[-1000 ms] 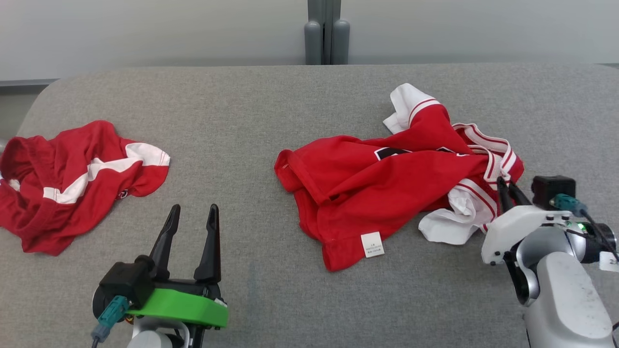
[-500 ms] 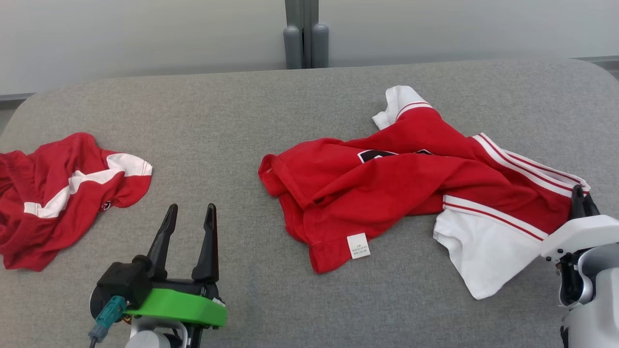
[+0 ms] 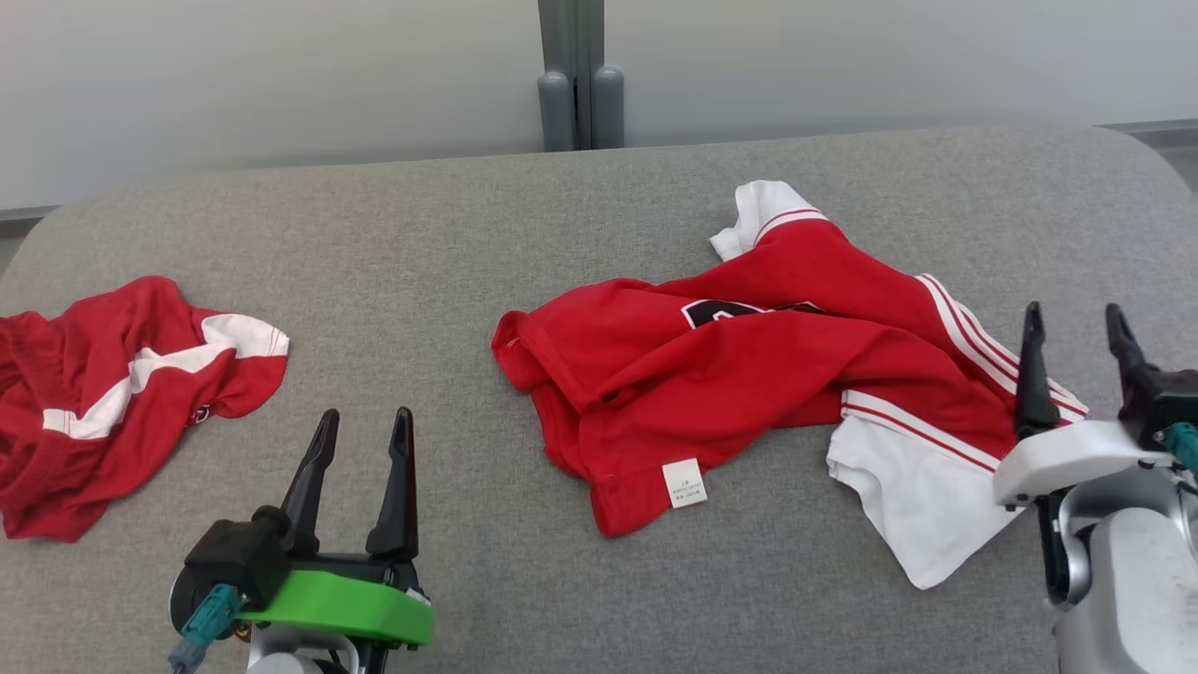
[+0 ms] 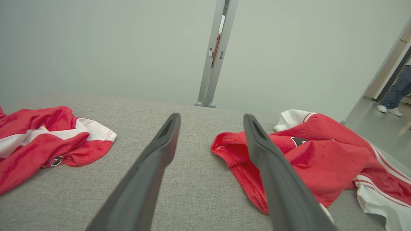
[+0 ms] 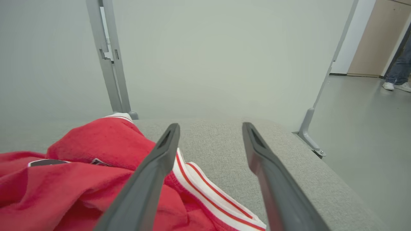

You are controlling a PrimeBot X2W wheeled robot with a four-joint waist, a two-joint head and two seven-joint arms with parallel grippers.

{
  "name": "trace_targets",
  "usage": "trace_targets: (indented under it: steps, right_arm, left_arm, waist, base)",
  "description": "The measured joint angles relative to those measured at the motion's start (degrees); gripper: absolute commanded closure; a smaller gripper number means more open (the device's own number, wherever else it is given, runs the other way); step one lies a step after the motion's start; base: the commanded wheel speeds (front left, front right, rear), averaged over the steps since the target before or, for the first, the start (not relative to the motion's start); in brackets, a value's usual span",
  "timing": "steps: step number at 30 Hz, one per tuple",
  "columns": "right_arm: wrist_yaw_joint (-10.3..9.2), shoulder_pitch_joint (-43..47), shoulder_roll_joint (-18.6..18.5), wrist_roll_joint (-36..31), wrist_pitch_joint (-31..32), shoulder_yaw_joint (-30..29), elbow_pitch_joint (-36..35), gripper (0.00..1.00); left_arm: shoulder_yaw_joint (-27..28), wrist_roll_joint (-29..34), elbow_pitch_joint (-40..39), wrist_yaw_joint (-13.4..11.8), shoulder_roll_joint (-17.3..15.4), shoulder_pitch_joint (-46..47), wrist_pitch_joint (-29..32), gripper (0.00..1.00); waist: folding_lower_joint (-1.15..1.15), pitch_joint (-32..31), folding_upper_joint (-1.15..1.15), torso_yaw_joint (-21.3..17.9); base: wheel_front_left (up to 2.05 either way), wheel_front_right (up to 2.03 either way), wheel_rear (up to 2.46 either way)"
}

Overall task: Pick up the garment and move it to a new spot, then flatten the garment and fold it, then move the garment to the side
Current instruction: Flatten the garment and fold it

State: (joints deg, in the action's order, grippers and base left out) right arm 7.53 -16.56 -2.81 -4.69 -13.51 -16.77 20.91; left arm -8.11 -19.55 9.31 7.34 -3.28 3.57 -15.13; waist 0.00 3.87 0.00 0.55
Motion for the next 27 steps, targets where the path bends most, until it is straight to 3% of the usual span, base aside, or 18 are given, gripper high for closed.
trace_targets:
  steps: [4,11,27]
  right_arm:
    - [0.00,4.7,0.0,0.3,-1.0,7.2,-4.4,0.00]
    - [0.00,11.4,-0.1,0.9,-1.2,14.3,-8.4,0.00]
    - [0.00,14.2,-0.4,2.7,0.8,16.3,-11.1,0.00]
  left_arm:
    - [0.5,0.0,0.0,0.0,0.0,-1.2,0.0,0.00]
    - [0.8,0.0,0.0,0.0,0.0,-2.4,0.0,0.00]
    - [-0.5,-0.1,2.7,0.0,0.1,-3.9,0.0,0.00]
  waist:
    - [0.00,-0.9,0.00,-0.7]
    - [0.00,-2.4,0.00,-1.7]
    - [0.00,-3.5,0.00,-2.5]
  base:
    - [0.00,0.00,0.00]
    - [0.00,0.00,0.00]
    - [0.00,0.00,0.00]
